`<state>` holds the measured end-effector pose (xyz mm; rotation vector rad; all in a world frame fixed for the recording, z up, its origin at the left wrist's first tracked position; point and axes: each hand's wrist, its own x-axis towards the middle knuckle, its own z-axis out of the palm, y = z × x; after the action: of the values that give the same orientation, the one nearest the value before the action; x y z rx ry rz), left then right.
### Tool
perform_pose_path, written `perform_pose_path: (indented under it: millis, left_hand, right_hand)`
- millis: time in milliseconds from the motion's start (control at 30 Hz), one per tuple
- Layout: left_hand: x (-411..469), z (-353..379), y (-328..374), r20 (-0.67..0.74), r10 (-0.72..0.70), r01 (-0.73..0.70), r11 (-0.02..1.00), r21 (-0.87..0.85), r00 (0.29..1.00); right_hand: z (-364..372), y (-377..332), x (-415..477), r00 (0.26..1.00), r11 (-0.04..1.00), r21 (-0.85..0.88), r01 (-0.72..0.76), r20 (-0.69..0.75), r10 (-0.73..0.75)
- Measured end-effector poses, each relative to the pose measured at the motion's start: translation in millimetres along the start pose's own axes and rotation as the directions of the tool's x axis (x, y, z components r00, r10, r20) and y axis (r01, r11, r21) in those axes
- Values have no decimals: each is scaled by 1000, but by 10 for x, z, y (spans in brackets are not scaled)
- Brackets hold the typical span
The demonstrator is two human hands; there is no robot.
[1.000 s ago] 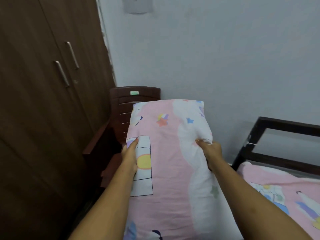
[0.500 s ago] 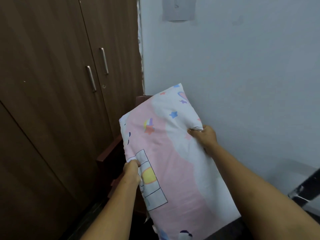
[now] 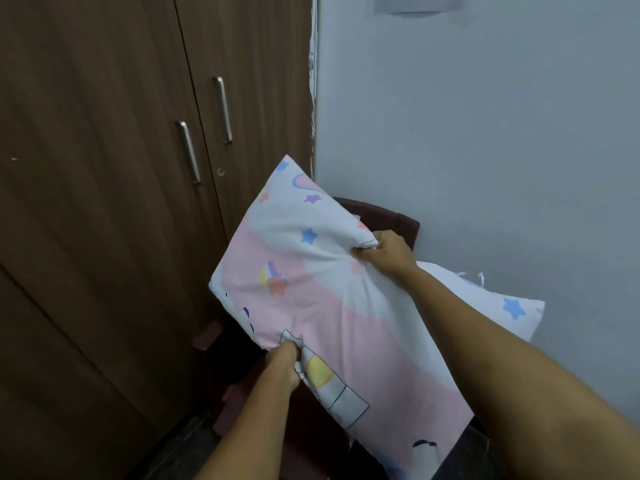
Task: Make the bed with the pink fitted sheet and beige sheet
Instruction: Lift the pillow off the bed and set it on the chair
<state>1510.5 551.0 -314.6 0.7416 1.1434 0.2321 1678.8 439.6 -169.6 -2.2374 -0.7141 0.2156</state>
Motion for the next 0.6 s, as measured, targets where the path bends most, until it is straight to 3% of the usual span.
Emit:
perform_pose_path:
  millis: [200,600]
  left_hand:
    - [570,331,472,62,-65,69,996,-64,996]
    - [1317,706,765,39,-195,189,974,122,980]
  right_hand:
    - [334,-111,954,997,996,-87,-31,64,37]
    - [745,125,1863,983,967,-230,-112,120,142]
